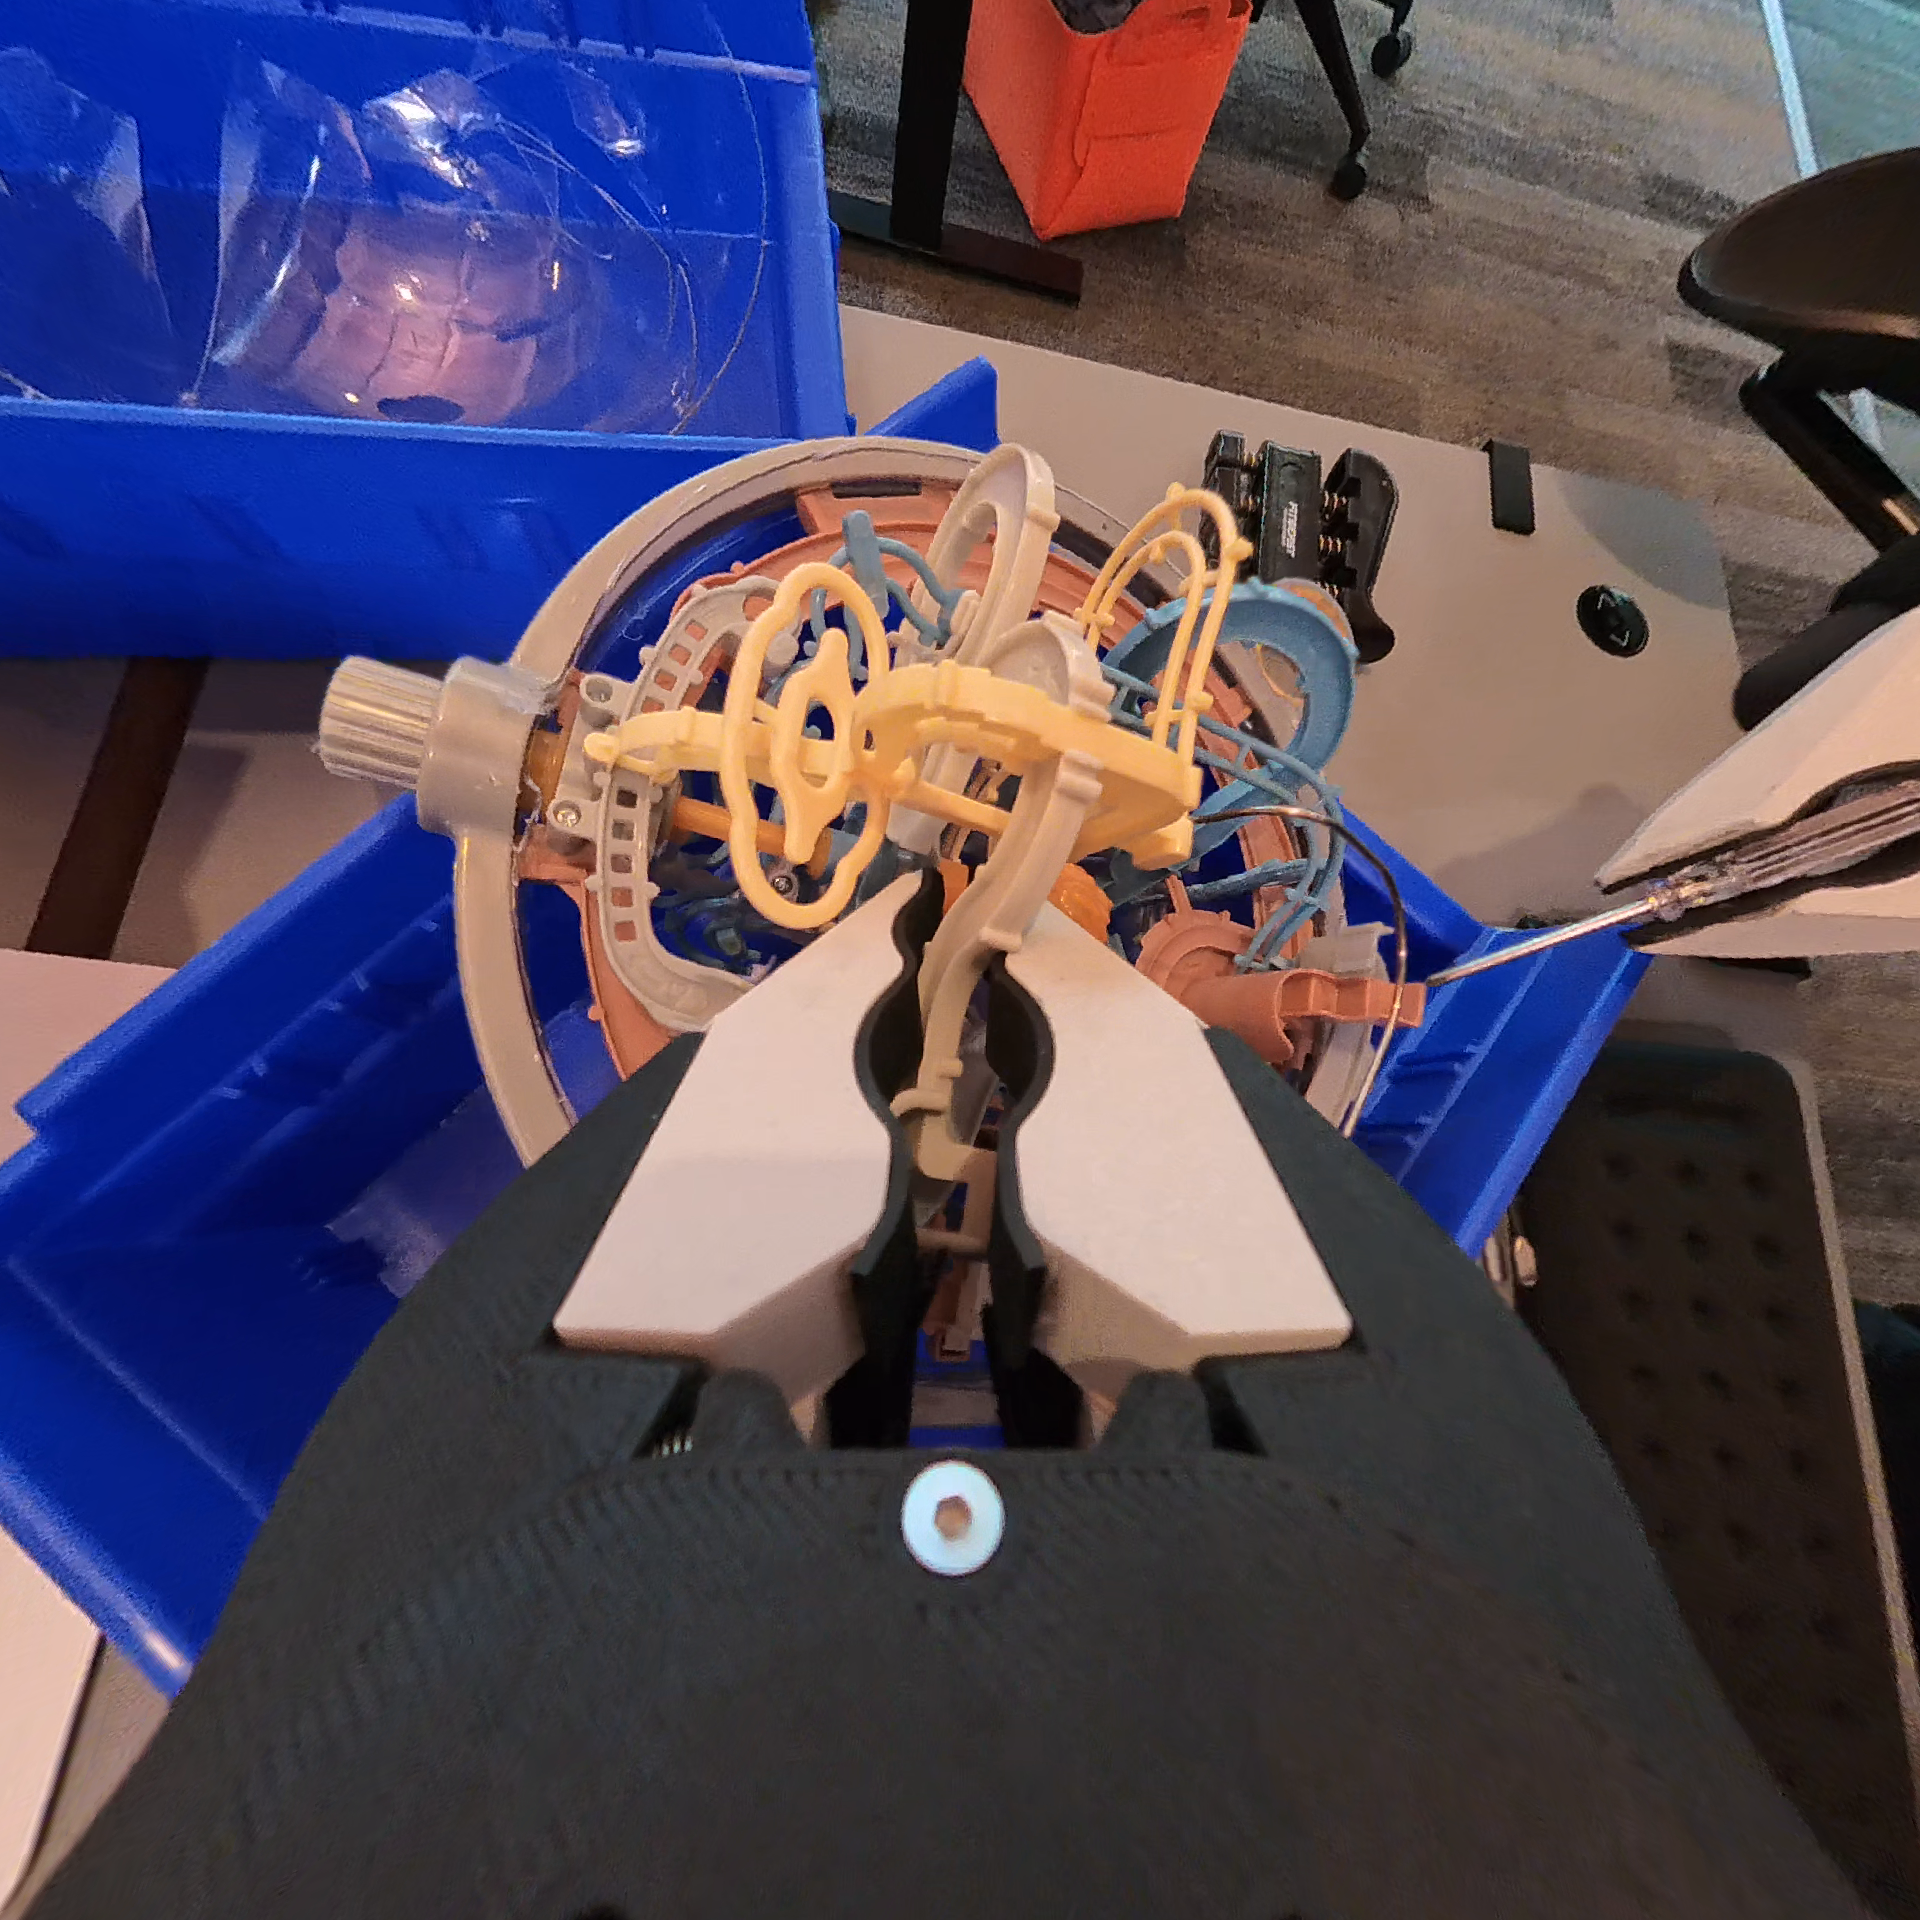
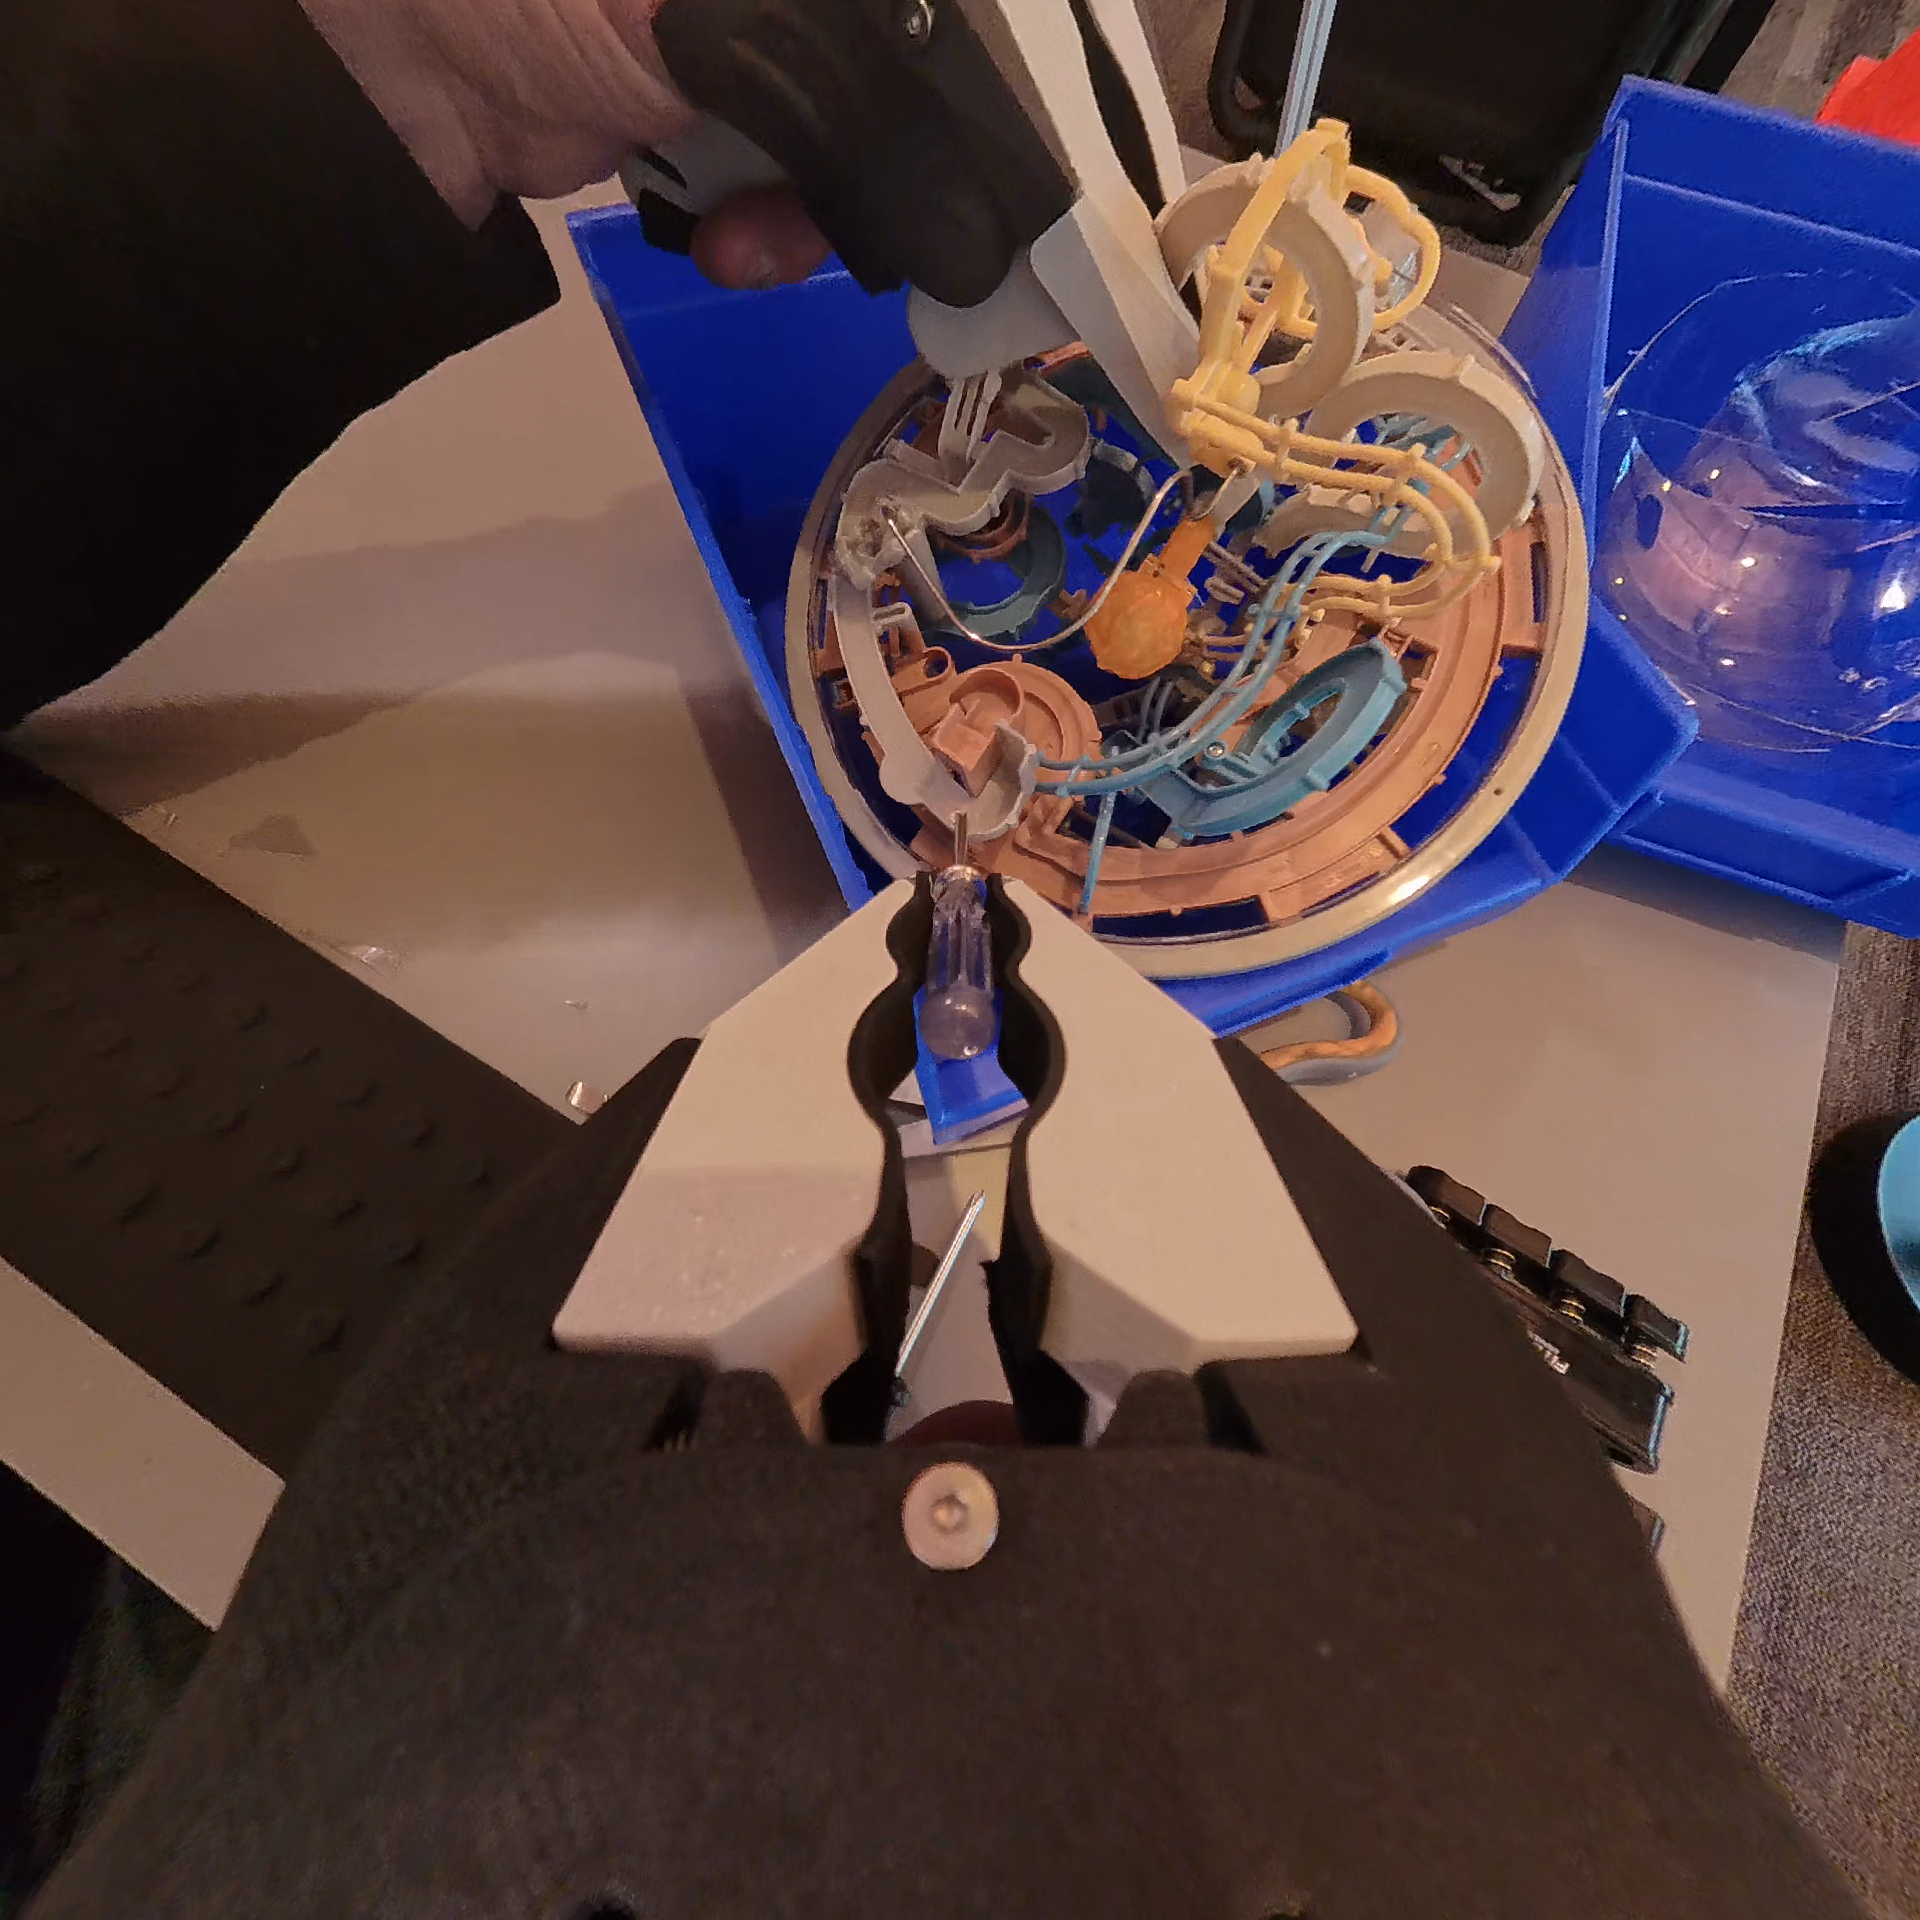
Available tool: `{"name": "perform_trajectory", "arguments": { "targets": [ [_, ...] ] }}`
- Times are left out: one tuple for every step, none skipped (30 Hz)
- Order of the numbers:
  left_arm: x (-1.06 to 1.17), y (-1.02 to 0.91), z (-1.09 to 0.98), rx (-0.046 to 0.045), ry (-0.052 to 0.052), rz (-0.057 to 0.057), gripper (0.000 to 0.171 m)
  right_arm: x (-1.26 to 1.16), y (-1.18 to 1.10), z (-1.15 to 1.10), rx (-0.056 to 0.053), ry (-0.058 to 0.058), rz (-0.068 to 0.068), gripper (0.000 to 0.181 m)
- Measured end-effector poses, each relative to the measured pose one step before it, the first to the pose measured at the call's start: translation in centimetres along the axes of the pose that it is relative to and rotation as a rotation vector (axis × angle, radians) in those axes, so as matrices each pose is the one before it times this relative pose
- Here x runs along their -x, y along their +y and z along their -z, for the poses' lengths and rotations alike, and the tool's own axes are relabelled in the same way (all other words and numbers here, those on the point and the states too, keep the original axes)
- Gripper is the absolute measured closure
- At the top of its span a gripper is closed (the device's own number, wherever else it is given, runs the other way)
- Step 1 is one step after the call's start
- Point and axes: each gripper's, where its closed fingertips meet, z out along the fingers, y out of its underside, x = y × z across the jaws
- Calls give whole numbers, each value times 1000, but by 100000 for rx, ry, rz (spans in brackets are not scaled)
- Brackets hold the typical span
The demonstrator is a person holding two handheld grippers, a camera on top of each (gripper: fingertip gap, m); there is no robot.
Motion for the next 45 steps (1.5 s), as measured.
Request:
{"name": "perform_trajectory", "arguments": {
  "targets": [
    [-142, -40, -100, -428, 355, 1873, 168, 62, -24, 13, 781, -220, 701, 174],
    [-113, -28, -77, -566, 144, 1898, 168, 43, -54, 40, 698, 133, 761, 174],
    [-43, -36, -47, -764, -389, 1629, 168, 52, -3, 39, 1179, 134, 851, 174],
    [-59, 2, -46, -607, -586, 1015, 168, 47, -18, 52, 1110, 238, 1115, 174],
    [-170, 21, -75, -37, -231, 462, 168, 14, -62, 83, 751, 306, 884, 174],
    [-57, 8, -31, 407, -995, -189, 168, -20, -45, 76, 813, 323, 501, 174],
    [45, -6, 18, 387, -1288, -450, 168, -79, -22, 106, 802, 621, 513, 174],
    [-16, 14, -14, 270, -404, -816, 168, -139, -13, 124, 844, 877, 354, 174],
    [-16, -3, -25, -86, 523, 17, 168, -141, -4, 120, 853, 891, 364, 174],
    [13, 4, 11, -103, 565, 77, 168, -124, 58, 79, 1168, 619, 256, 174],
    [-1, 2, 11, 135, 239, -245, 168, -53, 119, 19, 1483, 245, 304, 174],
    [-17, -9, -8, 255, -168, -546, 168, 27, 192, -67, 1979, -183, 602, 174],
    [-8, -41, -19, 223, -553, -478, 168, -28, 265, -113, 2476, 396, 935, 174],
    [-21, -32, -26, 342, -566, -714, 168, -193, 195, -106, 1980, 1558, 1121, 174],
    [-13, -40, -32, 399, -485, -809, 168, -106, 76, -95, 1326, 975, 703, 174],
    [-31, -34, -11, 218, -149, -347, 168, 38, -57, -70, 406, -18, 186, 174],
    [-17, -2, -13, 106, 75, -118, 168, 73, -87, -64, 219, -242, -190, 174],
    [-1, 5, -19, 28, 234, -34, 168, 3, -3, -91, 646, 167, 187, 174],
    [-5, 8, 8, 50, 184, -109, 168, -20, 46, -111, 833, 258, 326, 174],
    [21, 20, -7, 68, 36, -8, 168, -5, -8, -76, 415, 19, -40, 174],
    [-6, -3, -2, 12, 127, -45, 168, -11, -53, 3, 102, -137, -203, 174],
    [-17, 14, 7, 101, 174, -96, 168, -9, 18, -1, 439, -144, 82, 174],
    [-3, 15, -7, 93, 34, -70, 168, -12, 20, -3, 481, -146, 12, 174],
    [9, 7, -4, 131, -90, -86, 168, 1, 8, 1, 561, -93, 54, 174],
    [-9, 7, -1, 89, 23, 10, 168, -13, 7, 5, 652, -140, 97, 174],
    [-14, -2, -1, 18, 142, 38, 168, -17, -6, -1, 852, -200, 349, 174],
    [-5, -2, -18, -59, 222, 110, 168, -18, -1, -7, 1139, -227, 512, 174],
    [-12, 6, 0, -57, 202, 51, 168, -4, -28, -2, 1459, -192, 1019, 174],
    [-1, 8, -5, -100, 206, 96, 168, -3, -41, -17, 1889, -236, 1535, 174],
    [-15, -15, -10, -175, 255, 117, 168, -19, -69, -18, 2385, -107, 2334, 174],
    [-9, 8, -9, -57, 235, 96, 168, -26, -67, -17, 2844, 155, 2925, 174],
    [4, 12, 4, -11, 105, 18, 168, 7, -94, -16, 3100, 293, 3357, 174],
    [-3, 10, -6, 19, 66, -64, 168, 11, -103, -19, 3231, 325, 3611, 174],
    [2, 7, 1, -46, 113, 30, 168, 6, -95, -22, 3171, 111, 3288, 174],
    [-2, 4, -4, -27, 121, 5, 168, -4, -70, -16, 2937, -241, 3011, 174],
    [-1, 4, -4, 2, 161, 30, 168, -28, -43, -12, 2657, -582, 2755, 174],
    [-8, 10, 3, -30, 169, 55, 168, -45, -36, -8, 2328, -889, 2585, 174],
    [-1, 3, -1, -77, 135, 24, 168, -28, -3, -3, 2068, -977, 2775, 174],
    [-15, -14, -17, -120, 179, 12, 168, -45, 10, 15, 2010, -725, 3127, 174],
    [-30, -6, -7, -4, 214, -65, 168, -15, 31, 41, 1818, -655, 2711, 174],
    [10, -10, -7, 67, -162, -173, 168, -18, 33, 20, 1323, -569, 2060, 175],
    [-7, -15, -14, 72, -92, -125, 168, -29, 13, 13, 822, -381, 911, 174],
    [-14, -13, -19, 55, 106, -81, 168, -19, 5, 11, 578, -192, 237, 174],
    [-14, -4, -8, -56, 250, 37, 168, -3, 7, -3, 275, 56, 289, 175],
    [-13, -2, -3, -51, 333, 55, 168, -11, 36, 14, 16, 38, -229, 175]
  ]
}}
